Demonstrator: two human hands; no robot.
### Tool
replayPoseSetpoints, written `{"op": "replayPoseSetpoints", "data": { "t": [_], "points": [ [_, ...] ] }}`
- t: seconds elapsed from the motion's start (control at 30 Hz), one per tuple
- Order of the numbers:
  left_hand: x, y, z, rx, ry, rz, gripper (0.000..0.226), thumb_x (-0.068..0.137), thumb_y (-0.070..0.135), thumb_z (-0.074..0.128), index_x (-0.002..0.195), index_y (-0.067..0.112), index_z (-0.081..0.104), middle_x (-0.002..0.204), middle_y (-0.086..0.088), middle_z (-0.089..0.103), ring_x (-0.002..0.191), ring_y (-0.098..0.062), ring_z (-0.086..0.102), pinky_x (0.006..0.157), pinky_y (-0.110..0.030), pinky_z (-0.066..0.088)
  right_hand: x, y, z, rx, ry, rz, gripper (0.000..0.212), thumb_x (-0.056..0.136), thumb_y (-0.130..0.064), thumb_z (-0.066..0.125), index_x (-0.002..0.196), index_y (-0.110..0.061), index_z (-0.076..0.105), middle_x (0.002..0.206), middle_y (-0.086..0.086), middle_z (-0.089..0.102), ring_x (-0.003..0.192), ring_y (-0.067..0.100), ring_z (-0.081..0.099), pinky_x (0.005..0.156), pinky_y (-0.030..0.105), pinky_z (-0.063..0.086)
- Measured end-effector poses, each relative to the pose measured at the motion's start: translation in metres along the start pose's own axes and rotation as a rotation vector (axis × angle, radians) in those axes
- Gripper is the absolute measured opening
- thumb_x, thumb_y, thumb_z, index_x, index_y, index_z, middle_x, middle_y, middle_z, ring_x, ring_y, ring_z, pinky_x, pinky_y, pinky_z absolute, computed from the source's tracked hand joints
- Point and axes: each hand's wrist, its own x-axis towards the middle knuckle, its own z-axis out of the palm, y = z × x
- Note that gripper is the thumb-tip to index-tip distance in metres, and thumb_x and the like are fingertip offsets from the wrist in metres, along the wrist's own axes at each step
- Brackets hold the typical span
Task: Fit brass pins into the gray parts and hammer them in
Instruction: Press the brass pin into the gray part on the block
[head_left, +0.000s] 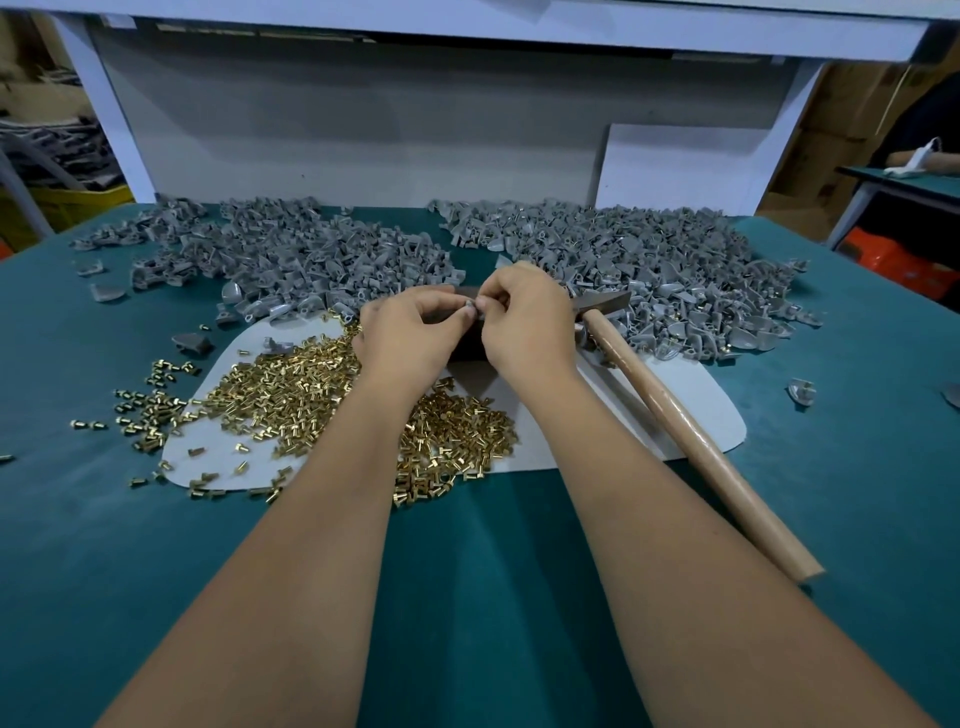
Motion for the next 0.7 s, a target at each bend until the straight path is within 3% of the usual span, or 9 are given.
{"op": "replayPoseSetpoints", "data": {
  "t": [0.17, 0.33, 0.47, 0.6, 0.7],
  "points": [
    [-0.003, 0.003, -0.001, 0.026, 0.011, -0.013, 0.014, 0.087, 0.042, 0.072, 0.078, 0.051, 0.067, 0.122, 0.020, 0.065, 0.128, -0.022, 0.049, 0.108, -0.048, 0.040, -0.002, -0.001, 0.003, -0.067, 0.031, -0.027, 0.012, 0.088, -0.010, 0.061, 0.077, -0.012, 0.065, 0.084, -0.004, 0.054, 0.081, 0.016, 0.051, 0.069, 0.029, 0.037],
    [-0.004, 0.004, -0.001, 0.041, 0.018, -0.020, 0.008, 0.086, 0.044, 0.072, 0.082, 0.051, 0.069, 0.122, 0.021, 0.065, 0.129, -0.021, 0.049, 0.107, -0.048, 0.040, -0.003, 0.002, 0.002, -0.066, 0.020, -0.043, 0.011, 0.088, -0.012, 0.062, 0.078, -0.012, 0.066, 0.086, -0.003, 0.057, 0.082, 0.016, 0.052, 0.072, 0.030, 0.042],
    [-0.002, 0.003, -0.001, 0.002, 0.004, -0.028, 0.009, 0.086, 0.040, 0.073, 0.084, 0.048, 0.070, 0.122, 0.021, 0.064, 0.129, -0.021, 0.048, 0.108, -0.048, 0.039, -0.003, 0.004, 0.001, -0.056, -0.001, -0.062, 0.011, 0.089, -0.012, 0.061, 0.080, -0.014, 0.066, 0.087, -0.004, 0.055, 0.081, 0.013, 0.050, 0.070, 0.026, 0.038],
    [0.000, 0.000, 0.000, -0.066, -0.018, -0.019, 0.011, 0.088, 0.033, 0.072, 0.089, 0.044, 0.072, 0.123, 0.018, 0.064, 0.130, -0.023, 0.048, 0.110, -0.049, 0.038, -0.003, 0.008, -0.005, 0.100, -0.030, -0.018, 0.012, 0.090, -0.012, 0.059, 0.084, -0.013, 0.069, 0.086, -0.006, 0.056, 0.080, 0.009, 0.049, 0.069, 0.021, 0.032],
    [0.000, 0.001, -0.001, -0.073, -0.028, -0.025, 0.012, 0.090, 0.034, 0.070, 0.084, 0.044, 0.070, 0.122, 0.019, 0.064, 0.130, -0.023, 0.047, 0.111, -0.049, 0.036, -0.001, 0.009, -0.011, 0.251, -0.008, 0.082, 0.018, 0.093, -0.016, 0.055, 0.091, -0.013, 0.072, 0.090, -0.001, 0.065, 0.086, 0.011, 0.056, 0.077, 0.025, 0.040]
  ]
}}
